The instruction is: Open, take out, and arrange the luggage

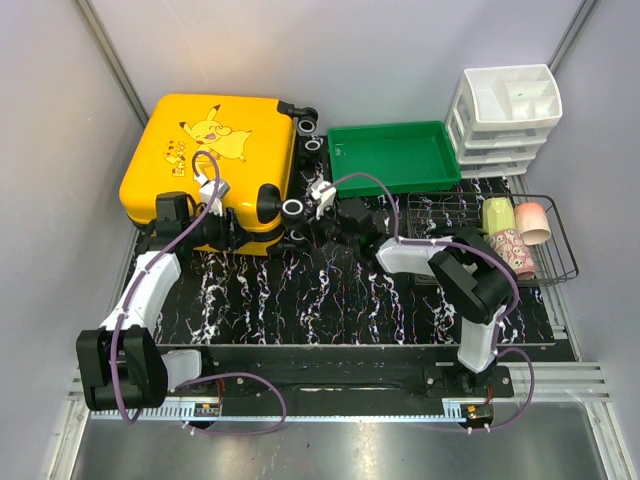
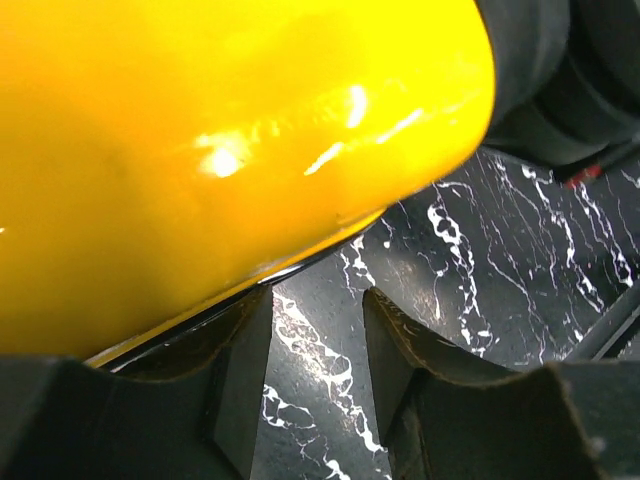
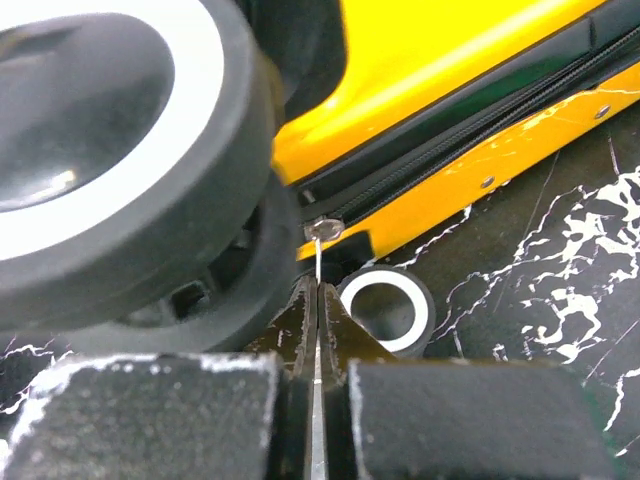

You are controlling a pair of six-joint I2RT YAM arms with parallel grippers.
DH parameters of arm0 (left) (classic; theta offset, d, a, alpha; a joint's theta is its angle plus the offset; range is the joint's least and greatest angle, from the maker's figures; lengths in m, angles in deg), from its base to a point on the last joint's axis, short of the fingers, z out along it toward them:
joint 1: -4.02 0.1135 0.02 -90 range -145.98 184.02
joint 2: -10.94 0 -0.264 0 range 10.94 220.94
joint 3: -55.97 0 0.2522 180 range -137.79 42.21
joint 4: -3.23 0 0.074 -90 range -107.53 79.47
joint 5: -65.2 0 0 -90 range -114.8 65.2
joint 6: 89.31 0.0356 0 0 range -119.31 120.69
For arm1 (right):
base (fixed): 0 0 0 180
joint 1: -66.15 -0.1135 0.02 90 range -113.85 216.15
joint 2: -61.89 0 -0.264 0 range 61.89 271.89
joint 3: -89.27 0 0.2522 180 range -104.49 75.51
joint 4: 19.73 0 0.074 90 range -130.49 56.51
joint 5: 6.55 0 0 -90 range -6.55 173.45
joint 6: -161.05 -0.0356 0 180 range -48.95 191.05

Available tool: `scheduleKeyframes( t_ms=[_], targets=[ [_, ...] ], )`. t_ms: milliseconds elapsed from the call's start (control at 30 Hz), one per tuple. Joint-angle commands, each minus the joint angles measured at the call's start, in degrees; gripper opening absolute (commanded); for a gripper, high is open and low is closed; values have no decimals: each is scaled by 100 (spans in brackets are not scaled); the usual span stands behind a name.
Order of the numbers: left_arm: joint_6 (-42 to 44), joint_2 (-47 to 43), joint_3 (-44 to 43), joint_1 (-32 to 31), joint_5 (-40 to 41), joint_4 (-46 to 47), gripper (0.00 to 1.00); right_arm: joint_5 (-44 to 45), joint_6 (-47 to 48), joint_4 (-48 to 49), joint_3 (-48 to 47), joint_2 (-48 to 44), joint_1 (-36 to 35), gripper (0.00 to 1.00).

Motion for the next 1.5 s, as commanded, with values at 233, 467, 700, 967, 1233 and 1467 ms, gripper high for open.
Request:
scheduleKeyframes(
  t_ms=[233, 467, 700, 967, 1233, 1467],
  targets=[
    [-587, 224, -24, -244, 785, 1309, 46, 2095, -532, -134, -16, -292, -1375, 0],
    [-886, 259, -23, -393, 768, 1301, 47, 2809, -805, -301, -859, 121, -1843, 0],
    [-367, -539, -532, -52, 786, 108, 64, 2705, -911, -442, -985, 167, -1922, 0],
    [-199, -839, -709, 987, 162, -668, 67, 2107, -1174, -292, -518, -168, -2273, 0],
    [230, -1260, -358, 1013, -154, -940, 80, 1685, -788, -809, -748, -483, -2073, 5],
    [547, -1780, 99, 996, -498, -940, 82, 94, -568, -2769, -431, -2013, -1063, 64]
  ],
)
